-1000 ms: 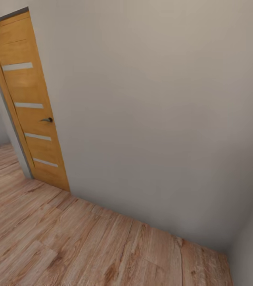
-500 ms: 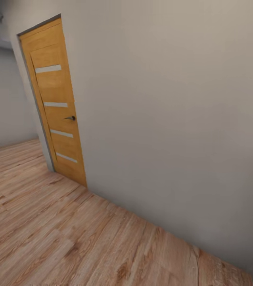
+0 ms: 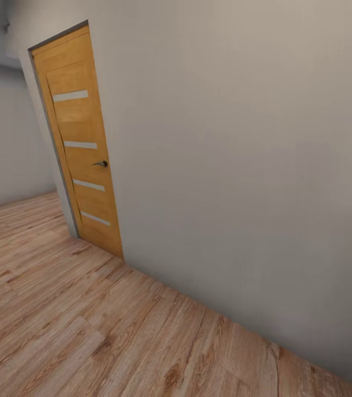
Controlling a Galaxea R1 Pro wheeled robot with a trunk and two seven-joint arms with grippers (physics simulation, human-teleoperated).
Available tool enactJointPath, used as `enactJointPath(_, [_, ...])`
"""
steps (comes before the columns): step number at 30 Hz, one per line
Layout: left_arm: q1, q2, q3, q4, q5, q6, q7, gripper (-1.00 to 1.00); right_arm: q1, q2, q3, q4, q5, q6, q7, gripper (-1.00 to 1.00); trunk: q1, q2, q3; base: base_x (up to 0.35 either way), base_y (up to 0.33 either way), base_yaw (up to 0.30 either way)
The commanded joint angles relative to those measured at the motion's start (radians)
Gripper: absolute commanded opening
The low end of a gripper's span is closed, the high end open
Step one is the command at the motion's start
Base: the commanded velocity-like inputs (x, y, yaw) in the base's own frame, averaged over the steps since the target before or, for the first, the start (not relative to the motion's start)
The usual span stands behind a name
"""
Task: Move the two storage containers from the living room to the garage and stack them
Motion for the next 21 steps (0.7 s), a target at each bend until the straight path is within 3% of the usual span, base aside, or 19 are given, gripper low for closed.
enactJointPath(1, [0.0,0.0,0.005,0.0,0.003,-0.002,0.0,1.0,-0.001,0.0,0.008,0.003,-0.01,-0.006,0.001,1.0,0.0,0.0,-0.001,0.074,0.0,0.0])
enactJointPath(21, [0.0,0.001,0.008,0.04,0.005,-0.002,0.0,1.0,-0.001,-0.003,0.01,0.003,-0.009,-0.007,0.001,1.0,0.0,0.0,-0.001,0.293,0.0,0.0])
